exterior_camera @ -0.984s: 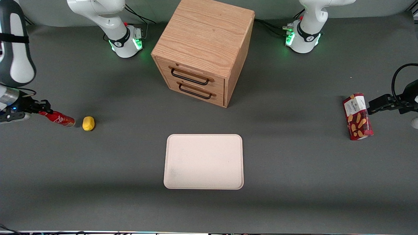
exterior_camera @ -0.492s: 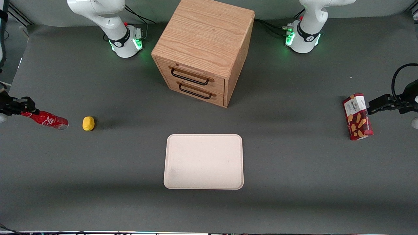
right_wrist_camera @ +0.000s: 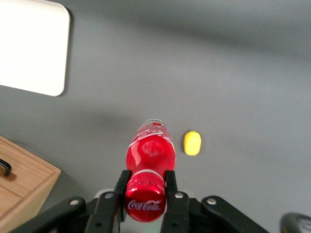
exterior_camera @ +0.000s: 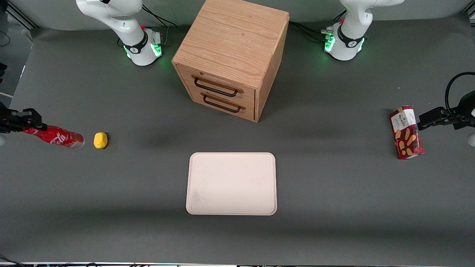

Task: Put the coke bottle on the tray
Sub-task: 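Carry the bottle with the right gripper over the white tray, then lower the bottle onto the tray and open the right gripper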

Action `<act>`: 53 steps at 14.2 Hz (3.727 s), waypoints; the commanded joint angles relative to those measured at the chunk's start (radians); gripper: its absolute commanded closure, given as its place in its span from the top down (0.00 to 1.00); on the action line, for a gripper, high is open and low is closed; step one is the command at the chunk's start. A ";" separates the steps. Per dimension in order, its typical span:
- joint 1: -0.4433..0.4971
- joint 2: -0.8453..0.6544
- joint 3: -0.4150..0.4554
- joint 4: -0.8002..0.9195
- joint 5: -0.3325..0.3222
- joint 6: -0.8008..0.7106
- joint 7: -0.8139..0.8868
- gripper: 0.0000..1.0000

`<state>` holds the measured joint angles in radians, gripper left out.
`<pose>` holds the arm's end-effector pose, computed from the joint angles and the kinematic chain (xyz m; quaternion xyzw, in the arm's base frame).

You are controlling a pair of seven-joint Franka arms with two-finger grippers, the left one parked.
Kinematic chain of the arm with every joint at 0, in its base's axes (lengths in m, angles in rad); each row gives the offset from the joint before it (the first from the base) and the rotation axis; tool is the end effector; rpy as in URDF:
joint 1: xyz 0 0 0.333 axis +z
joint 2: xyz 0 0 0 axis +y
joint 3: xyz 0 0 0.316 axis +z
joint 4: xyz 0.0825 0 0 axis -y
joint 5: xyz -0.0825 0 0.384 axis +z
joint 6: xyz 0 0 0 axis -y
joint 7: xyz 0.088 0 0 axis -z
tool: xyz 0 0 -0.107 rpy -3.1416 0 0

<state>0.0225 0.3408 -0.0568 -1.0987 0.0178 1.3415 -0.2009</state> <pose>0.6302 -0.0119 0.6205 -0.9951 -0.0859 0.0485 0.0049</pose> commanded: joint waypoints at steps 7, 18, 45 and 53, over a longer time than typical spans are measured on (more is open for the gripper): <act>0.026 0.256 0.406 0.203 -0.216 0.126 0.388 0.00; 0.152 0.492 0.462 0.189 -0.341 0.399 0.437 0.00; 0.126 0.493 0.462 0.041 -0.454 0.633 0.601 1.00; 0.005 -0.168 0.230 -0.574 0.008 0.624 0.609 1.00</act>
<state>0.0247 0.4123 0.2335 -1.3846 -0.0237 1.9390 0.3846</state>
